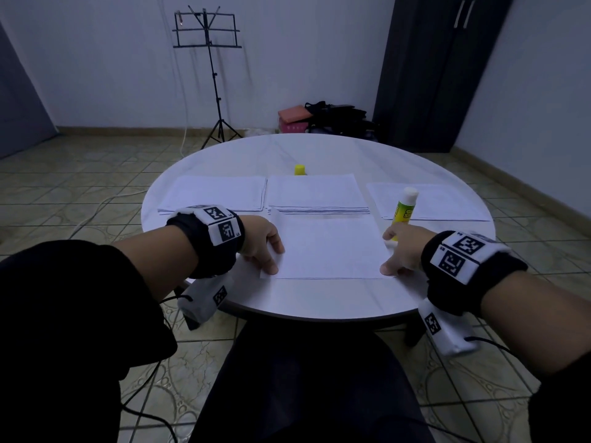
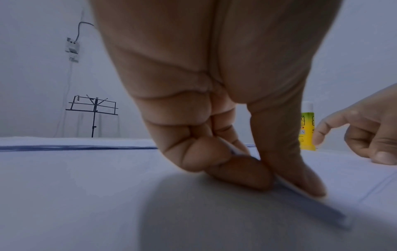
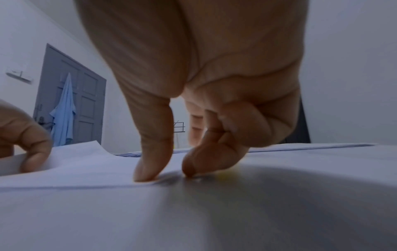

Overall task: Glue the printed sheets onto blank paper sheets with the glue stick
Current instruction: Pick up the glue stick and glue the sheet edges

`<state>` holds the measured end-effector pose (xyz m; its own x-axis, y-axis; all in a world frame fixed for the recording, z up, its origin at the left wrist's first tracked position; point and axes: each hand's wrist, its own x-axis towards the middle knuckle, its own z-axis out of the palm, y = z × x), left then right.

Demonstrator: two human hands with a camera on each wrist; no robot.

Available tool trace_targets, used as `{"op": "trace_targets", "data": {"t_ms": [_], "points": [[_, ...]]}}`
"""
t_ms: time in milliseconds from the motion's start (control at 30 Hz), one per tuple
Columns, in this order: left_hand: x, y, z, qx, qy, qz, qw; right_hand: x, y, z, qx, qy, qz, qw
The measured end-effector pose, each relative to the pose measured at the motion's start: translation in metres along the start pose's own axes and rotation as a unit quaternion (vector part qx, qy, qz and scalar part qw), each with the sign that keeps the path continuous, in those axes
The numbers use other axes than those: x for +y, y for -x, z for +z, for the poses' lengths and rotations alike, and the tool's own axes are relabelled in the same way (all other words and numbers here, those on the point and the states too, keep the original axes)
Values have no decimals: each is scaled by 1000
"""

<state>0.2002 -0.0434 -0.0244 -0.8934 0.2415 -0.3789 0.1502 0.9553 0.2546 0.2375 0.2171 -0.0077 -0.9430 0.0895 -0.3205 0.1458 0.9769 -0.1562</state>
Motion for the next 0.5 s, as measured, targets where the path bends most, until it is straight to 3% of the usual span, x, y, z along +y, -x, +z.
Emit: {"op": "trace_targets", "data": {"t_ms": [67, 267, 400, 500], "points": [[1, -2, -1, -2, -9, -4, 1000, 3, 2, -1, -5, -38, -11, 999], [-3, -2, -4, -38, -36, -29, 998, 9, -1, -3, -29, -13, -24, 999], [12, 2, -26, -62, -139, -42, 987, 5, -5, -6, -38, 22, -34, 998], [46, -17, -33, -3, -158, -2, 987, -2, -7, -9, -58, 74, -37, 995]]}}
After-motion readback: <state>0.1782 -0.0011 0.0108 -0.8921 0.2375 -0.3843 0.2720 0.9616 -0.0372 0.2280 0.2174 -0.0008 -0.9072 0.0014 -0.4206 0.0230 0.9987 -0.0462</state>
